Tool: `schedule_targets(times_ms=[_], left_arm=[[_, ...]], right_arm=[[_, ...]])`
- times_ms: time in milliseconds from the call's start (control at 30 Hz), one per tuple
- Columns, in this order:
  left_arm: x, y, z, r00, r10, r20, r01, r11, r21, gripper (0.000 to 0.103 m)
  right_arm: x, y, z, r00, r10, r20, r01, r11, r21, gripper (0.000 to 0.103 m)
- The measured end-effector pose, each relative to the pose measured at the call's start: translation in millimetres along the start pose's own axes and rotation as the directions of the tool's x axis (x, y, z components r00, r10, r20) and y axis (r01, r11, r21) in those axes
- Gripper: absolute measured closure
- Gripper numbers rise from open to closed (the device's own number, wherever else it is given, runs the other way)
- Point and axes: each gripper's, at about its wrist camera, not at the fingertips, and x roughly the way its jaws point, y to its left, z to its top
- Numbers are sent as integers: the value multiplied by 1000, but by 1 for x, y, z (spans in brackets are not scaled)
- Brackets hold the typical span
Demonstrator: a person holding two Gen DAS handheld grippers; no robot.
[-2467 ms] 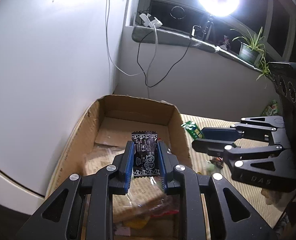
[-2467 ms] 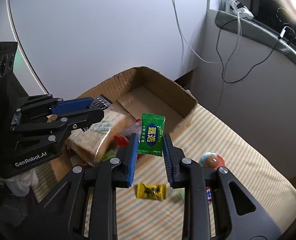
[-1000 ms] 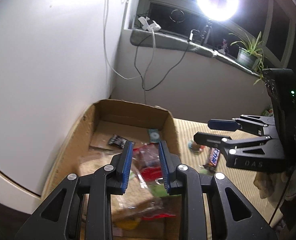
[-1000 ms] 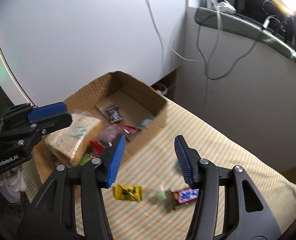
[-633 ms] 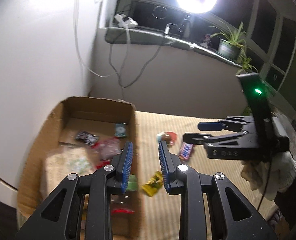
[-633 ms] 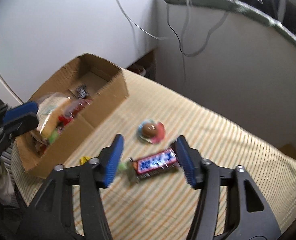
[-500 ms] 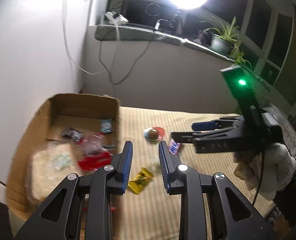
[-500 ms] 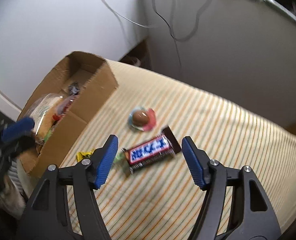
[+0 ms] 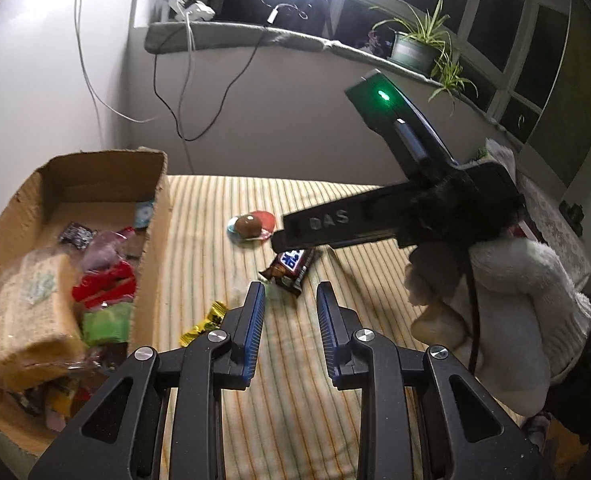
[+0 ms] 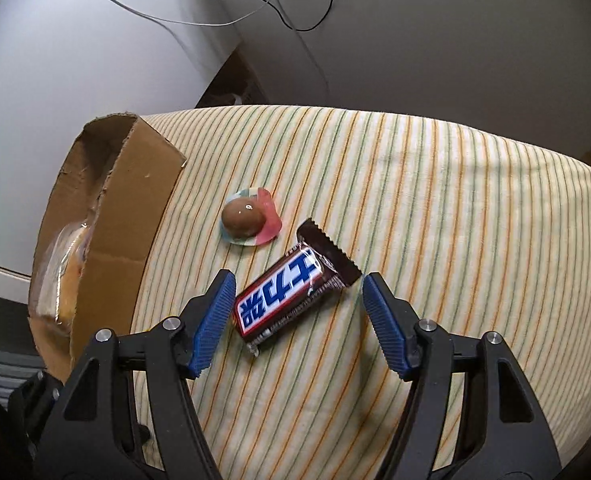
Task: Organize snacks
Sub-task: 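Move both grippers back toward the Snickers bar and clear bag, then grasp the Snickers bar with the right gripper while the left grasps the small clear bag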
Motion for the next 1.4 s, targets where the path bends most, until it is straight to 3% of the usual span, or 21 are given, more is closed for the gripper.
schedule_targets(times_ms=[200,333,767,967,1100,1233,1367,1400], left_arm=[[16,0,-2,1000,7,-30,-7,1000,4,78],[31,-1,-2,998,20,-51,-19,1000,10,78],[76,-5,3,985,129,-110,-125,991,40,78],[81,-6,5,986,126,-109,-121,992,45,82],[77,-6,2,988,110,-107,-106,994,40,86],[75,2,4,989,100,-106,-96,995,37,93],[71,3,3,991,88,-97,-86,996,30,93],[71,3,2,991,93,-97,-90,996,28,93]], right_arm=[[10,12,5,999,-47,-7,46,997,-64,34],[10,8,5,998,-57,-8,56,994,-89,40],[-8,-23,-6,998,-57,-17,54,988,-147,41],[-15,-28,-17,999,-43,-17,40,985,-168,48],[-17,-25,-23,999,-30,-21,25,980,-198,64],[-20,-18,-33,998,-56,-4,53,970,-235,66],[-25,-18,-40,999,-40,11,41,975,-217,69],[-19,-24,-26,999,-39,10,40,975,-217,69]])
